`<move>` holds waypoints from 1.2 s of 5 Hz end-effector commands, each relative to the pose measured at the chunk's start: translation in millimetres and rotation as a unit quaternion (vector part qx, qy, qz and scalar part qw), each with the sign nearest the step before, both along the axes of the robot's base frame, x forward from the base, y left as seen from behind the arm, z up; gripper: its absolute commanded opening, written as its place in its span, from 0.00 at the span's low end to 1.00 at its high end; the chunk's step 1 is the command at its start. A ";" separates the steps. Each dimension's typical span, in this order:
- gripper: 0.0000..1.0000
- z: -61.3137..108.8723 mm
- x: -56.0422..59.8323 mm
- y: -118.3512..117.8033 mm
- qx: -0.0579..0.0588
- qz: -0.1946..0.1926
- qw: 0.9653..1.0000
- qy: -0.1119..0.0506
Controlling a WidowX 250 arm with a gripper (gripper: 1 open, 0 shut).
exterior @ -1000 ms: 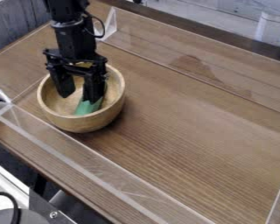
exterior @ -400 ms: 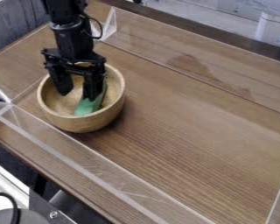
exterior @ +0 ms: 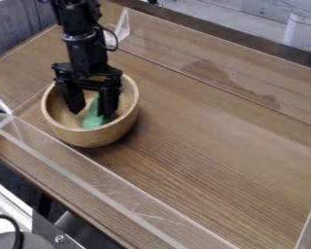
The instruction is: Remove the green block from inside the brown bowl and put it on the table
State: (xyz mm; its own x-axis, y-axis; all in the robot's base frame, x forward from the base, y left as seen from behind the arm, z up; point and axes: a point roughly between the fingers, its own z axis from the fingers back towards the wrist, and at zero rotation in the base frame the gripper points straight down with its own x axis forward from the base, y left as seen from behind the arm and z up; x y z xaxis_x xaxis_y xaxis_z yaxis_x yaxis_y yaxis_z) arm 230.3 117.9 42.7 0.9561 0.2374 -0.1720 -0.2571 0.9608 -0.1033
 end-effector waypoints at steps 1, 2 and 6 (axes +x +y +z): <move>1.00 10.0 13.2 3.9 0.010 -0.004 1.000 -0.019; 1.00 9.5 16.1 3.3 0.007 -0.007 1.000 -0.019; 0.00 8.9 13.1 -5.9 0.004 0.025 1.000 -0.019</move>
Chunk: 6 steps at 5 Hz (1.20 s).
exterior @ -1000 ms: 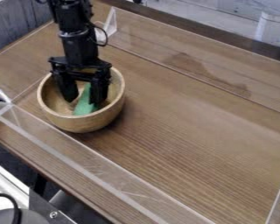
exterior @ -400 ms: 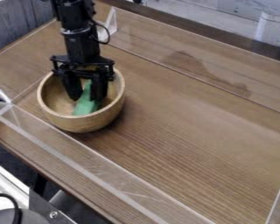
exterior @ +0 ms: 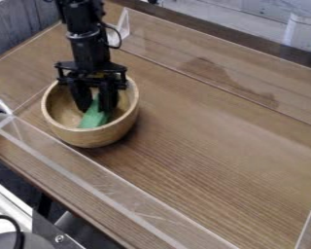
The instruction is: Remove the green block from inside the brown bowl and put it on the table
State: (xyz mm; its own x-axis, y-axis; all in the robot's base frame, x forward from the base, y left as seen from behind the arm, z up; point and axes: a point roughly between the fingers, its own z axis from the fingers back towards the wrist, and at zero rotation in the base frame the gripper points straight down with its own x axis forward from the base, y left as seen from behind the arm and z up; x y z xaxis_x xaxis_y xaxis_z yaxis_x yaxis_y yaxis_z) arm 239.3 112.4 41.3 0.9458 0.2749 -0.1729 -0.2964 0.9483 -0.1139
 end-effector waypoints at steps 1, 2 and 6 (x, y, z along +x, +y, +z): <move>0.00 11.8 3.1 -0.5 0.003 -0.007 1.000 -0.014; 0.00 13.5 2.1 -0.6 -0.004 -0.019 1.000 -0.010; 0.00 10.5 14.1 -39.2 0.003 -0.034 0.999 -0.033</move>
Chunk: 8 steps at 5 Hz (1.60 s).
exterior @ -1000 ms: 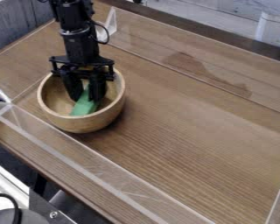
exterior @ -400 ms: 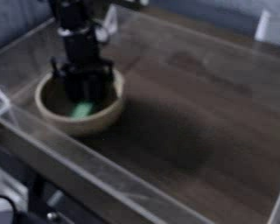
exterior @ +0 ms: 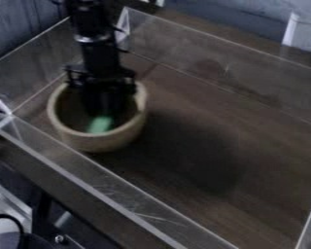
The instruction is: Remove the green block from inside the brown bowl and put it on the table
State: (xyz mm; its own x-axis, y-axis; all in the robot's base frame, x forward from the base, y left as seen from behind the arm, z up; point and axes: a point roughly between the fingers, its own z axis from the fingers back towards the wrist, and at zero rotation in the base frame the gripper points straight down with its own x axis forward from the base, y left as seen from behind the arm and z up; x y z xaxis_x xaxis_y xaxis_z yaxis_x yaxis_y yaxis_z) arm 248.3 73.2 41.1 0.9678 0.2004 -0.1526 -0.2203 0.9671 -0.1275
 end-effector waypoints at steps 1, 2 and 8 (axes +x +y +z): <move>0.00 6.3 -2.3 13.9 0.012 -0.010 1.000 -0.025; 0.00 5.2 -3.6 11.6 0.014 -0.018 0.999 -0.025; 0.00 26.3 -19.9 13.2 0.008 -0.007 0.999 -0.032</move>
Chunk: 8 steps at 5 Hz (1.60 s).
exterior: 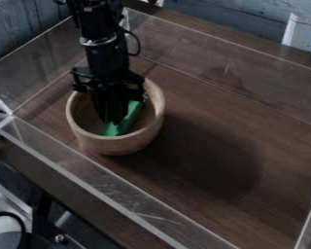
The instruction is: Remove the green block from inside the brown bowl and put it on the table
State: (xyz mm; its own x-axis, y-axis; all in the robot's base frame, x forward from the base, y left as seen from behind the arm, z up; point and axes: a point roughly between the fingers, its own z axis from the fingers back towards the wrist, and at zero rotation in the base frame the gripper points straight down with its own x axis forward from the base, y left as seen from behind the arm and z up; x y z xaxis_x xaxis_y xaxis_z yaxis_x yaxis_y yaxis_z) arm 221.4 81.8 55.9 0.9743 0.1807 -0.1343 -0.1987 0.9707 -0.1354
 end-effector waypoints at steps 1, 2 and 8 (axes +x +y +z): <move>0.00 12.9 7.8 4.4 0.006 -0.001 1.000 -0.021; 0.00 11.8 7.5 4.1 0.006 -0.011 1.000 -0.025; 0.00 23.3 19.8 -28.3 -0.005 -0.033 0.999 -0.007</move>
State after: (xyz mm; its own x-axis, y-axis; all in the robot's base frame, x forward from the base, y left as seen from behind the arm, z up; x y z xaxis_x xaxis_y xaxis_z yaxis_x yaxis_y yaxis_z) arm 231.9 49.5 66.2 0.9785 0.1061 -0.1771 -0.1351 0.9777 -0.1609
